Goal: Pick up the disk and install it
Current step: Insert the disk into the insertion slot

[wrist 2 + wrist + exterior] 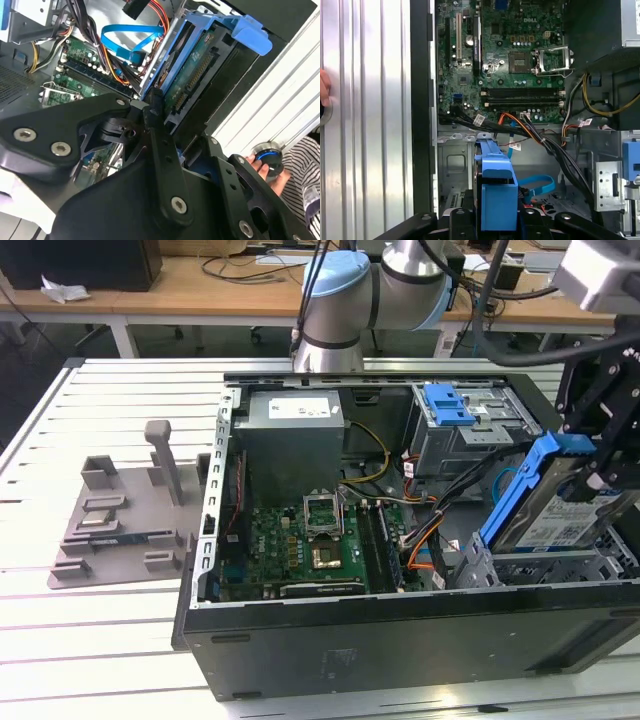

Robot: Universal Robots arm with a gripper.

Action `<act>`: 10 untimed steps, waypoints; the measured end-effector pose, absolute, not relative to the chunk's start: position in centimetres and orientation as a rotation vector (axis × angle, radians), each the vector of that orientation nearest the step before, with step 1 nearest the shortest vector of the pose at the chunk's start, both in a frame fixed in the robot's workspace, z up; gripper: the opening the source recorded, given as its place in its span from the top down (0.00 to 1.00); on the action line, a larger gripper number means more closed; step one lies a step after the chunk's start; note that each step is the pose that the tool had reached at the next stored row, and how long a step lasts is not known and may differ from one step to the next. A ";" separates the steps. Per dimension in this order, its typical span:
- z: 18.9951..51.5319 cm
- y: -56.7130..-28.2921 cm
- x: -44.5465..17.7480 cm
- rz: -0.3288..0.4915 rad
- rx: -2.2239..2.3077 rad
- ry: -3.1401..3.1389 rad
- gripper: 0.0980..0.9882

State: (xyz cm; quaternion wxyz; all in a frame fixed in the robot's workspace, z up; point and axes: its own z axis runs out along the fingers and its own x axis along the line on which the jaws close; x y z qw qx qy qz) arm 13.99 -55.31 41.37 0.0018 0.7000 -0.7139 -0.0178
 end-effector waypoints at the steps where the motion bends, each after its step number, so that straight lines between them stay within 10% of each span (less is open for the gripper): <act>1: 41.2 -55.3 14.0 -0.056 2.197 -2.240 0.70; 10: 39.1 -55.3 14.0 -0.056 2.197 -2.240 0.70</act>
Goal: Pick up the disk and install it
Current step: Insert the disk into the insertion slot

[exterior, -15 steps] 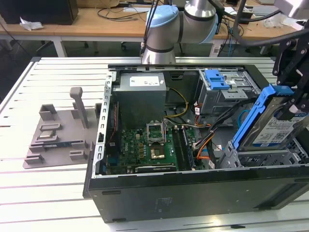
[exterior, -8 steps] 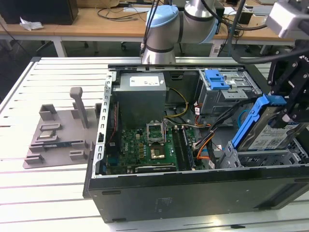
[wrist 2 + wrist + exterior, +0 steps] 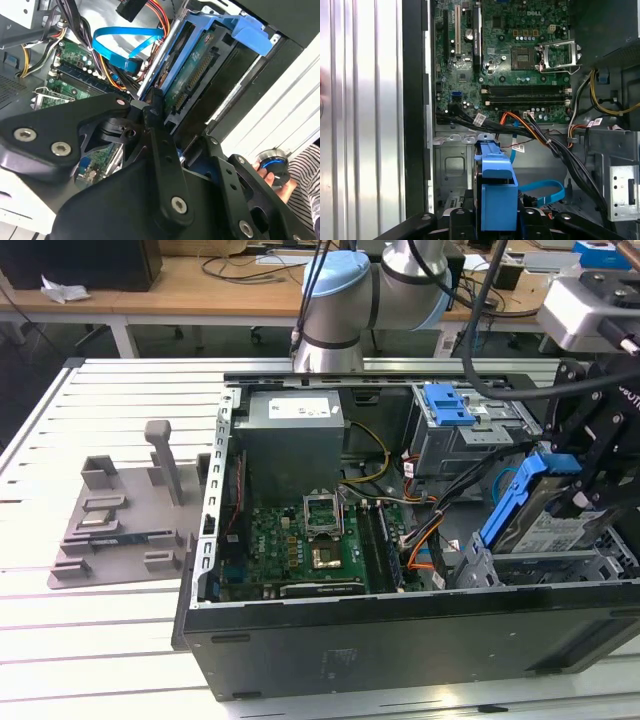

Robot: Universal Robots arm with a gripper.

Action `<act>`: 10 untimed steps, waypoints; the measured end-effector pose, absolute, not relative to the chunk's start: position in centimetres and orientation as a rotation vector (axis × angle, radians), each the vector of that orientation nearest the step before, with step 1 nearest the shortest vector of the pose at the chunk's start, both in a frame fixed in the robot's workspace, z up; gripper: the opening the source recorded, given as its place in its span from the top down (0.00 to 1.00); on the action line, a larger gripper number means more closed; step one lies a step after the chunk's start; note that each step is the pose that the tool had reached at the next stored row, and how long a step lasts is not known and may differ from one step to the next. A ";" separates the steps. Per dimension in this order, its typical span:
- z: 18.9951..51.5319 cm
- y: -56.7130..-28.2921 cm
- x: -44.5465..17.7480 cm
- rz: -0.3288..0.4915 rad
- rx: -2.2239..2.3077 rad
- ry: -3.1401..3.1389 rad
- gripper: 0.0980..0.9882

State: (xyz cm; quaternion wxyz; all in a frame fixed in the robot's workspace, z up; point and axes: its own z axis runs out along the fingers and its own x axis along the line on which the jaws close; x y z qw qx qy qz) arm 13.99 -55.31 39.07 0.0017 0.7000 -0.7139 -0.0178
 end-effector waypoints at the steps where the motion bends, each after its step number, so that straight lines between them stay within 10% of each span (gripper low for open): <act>1: 38.9 -55.3 14.0 -0.056 2.197 -2.240 0.70; 10: 38.8 -55.3 14.0 -0.056 2.197 -2.240 0.62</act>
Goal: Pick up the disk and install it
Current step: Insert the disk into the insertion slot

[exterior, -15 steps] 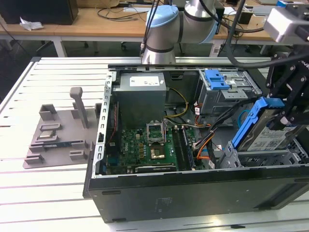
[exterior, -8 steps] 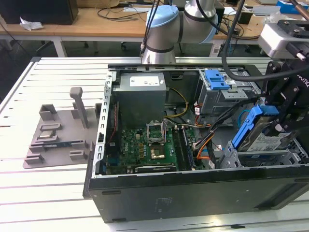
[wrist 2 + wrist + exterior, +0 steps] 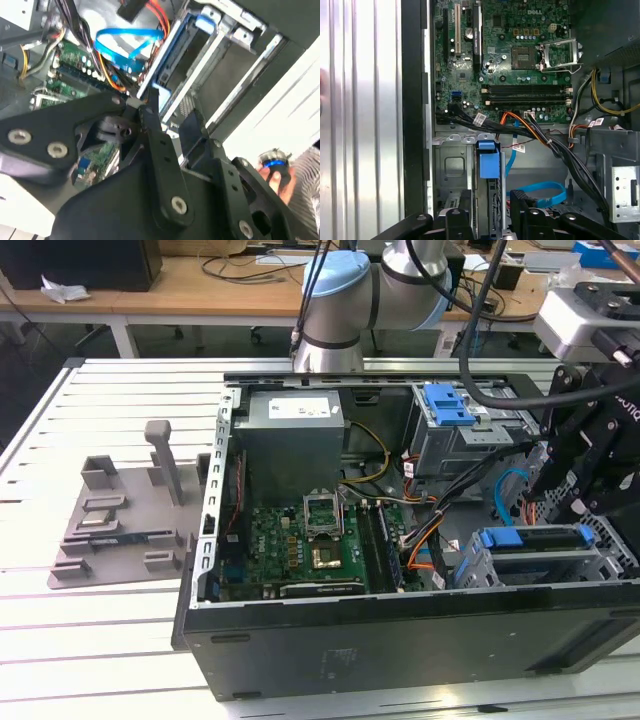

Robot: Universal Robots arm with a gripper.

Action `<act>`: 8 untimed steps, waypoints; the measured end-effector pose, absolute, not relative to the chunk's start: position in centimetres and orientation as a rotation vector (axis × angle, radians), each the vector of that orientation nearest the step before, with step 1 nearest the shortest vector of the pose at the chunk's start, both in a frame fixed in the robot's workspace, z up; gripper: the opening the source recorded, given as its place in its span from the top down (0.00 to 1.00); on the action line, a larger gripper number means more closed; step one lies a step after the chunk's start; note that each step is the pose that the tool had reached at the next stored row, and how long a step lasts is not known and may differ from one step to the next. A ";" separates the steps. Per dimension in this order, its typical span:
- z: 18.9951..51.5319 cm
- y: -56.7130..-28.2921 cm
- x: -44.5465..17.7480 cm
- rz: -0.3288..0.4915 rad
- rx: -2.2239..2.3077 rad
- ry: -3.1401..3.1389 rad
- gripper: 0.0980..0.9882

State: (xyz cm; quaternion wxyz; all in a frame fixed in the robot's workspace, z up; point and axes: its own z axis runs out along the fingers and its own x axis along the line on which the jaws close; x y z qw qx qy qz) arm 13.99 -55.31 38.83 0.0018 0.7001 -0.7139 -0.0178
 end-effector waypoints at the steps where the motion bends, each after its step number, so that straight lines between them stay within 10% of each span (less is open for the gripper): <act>1: 38.8 -55.3 14.0 -0.056 2.197 -2.240 0.62; 8: 38.8 -55.3 14.0 -0.056 2.197 -2.240 0.85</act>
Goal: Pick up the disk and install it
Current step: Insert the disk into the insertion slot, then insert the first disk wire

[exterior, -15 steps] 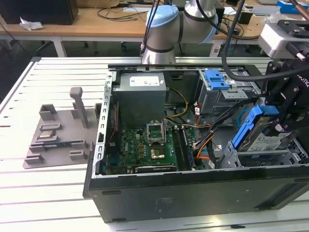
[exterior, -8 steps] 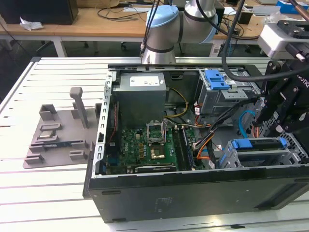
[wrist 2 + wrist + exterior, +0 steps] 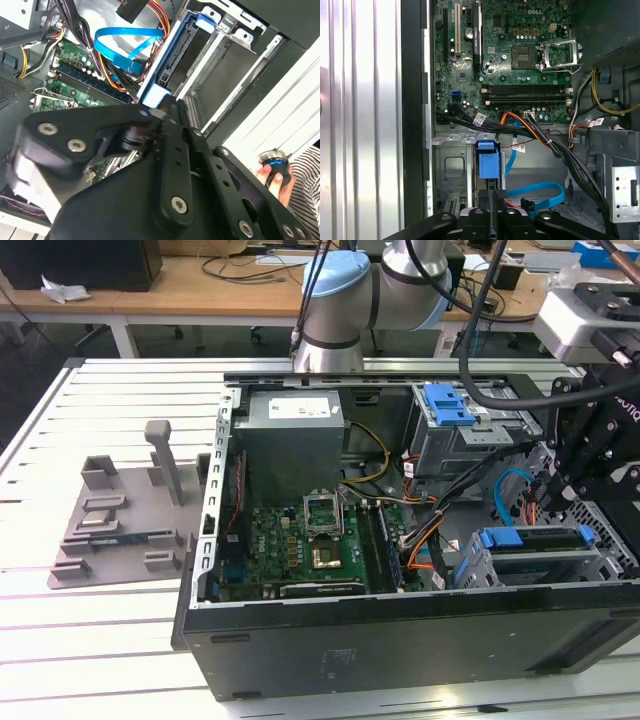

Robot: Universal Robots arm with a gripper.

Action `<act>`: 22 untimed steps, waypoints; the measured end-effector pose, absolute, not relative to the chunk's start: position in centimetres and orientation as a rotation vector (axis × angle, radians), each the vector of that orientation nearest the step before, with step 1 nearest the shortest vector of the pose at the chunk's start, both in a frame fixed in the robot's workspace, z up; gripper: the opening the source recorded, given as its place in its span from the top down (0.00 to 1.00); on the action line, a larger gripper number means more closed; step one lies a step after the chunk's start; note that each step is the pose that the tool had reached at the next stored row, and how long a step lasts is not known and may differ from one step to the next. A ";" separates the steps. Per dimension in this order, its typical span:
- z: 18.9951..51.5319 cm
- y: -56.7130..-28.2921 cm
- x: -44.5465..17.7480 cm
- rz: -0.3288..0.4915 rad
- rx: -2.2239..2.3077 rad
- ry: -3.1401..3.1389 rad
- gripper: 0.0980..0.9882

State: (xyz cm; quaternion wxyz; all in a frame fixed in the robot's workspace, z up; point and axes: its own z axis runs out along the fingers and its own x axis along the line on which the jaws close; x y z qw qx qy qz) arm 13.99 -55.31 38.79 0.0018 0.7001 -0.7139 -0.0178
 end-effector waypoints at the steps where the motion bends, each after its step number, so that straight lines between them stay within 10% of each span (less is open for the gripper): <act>1: 38.8 -55.3 14.0 -0.056 2.197 -2.240 0.92; 22: 37.7 -49.9 18.4 -0.041 2.189 -2.232 0.99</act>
